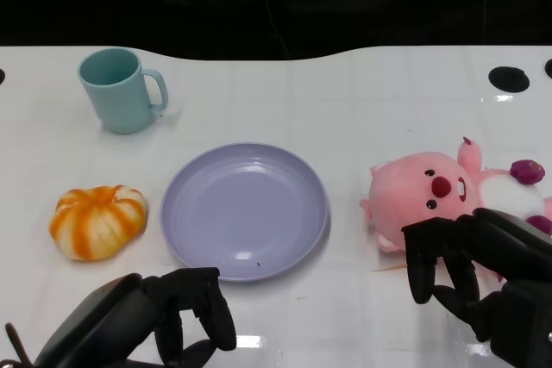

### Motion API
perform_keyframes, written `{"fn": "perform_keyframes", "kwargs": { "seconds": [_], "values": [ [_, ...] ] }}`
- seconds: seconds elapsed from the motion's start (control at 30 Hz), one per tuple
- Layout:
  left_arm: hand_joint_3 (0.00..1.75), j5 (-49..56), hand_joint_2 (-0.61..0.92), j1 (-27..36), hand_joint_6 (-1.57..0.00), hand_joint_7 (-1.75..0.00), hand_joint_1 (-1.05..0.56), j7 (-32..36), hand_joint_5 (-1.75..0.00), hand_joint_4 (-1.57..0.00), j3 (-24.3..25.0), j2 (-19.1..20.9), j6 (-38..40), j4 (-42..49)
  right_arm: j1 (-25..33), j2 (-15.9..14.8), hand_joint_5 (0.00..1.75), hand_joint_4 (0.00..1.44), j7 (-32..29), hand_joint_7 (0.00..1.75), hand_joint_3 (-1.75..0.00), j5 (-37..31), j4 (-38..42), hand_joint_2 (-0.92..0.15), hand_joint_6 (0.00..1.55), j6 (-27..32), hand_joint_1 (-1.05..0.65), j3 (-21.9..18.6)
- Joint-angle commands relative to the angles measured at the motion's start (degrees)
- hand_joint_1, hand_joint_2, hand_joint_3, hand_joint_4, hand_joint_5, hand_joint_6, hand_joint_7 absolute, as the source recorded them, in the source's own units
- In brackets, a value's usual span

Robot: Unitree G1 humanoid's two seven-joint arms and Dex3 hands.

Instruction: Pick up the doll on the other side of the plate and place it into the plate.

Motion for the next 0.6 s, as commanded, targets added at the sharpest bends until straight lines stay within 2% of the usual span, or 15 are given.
{"fn": "perform_keyframes", "kwargs": {
  "seconds": [0.03,0.6],
  "values": [
    [0.95,0.3,0.64,-0.3,-0.66,-1.35,-0.20,-0.3,-1.68,-0.65,0.4,0.7,0.1,-0.1,-0.7,-0.4,1.75,0.88,0.2,1.53,-1.35,0.2,-0.2,-0.33,0.75,0.0,-0.08,0.0],
    [0.93,0.1,0.66,-0.3,-0.66,-1.33,-0.21,-0.4,-1.69,-0.65,0.5,0.9,0.1,0.1,-0.9,-0.3,1.75,0.86,0.1,1.56,-1.36,0.7,0.3,-0.33,0.74,-0.5,-0.09,-0.1]
  ]
}}
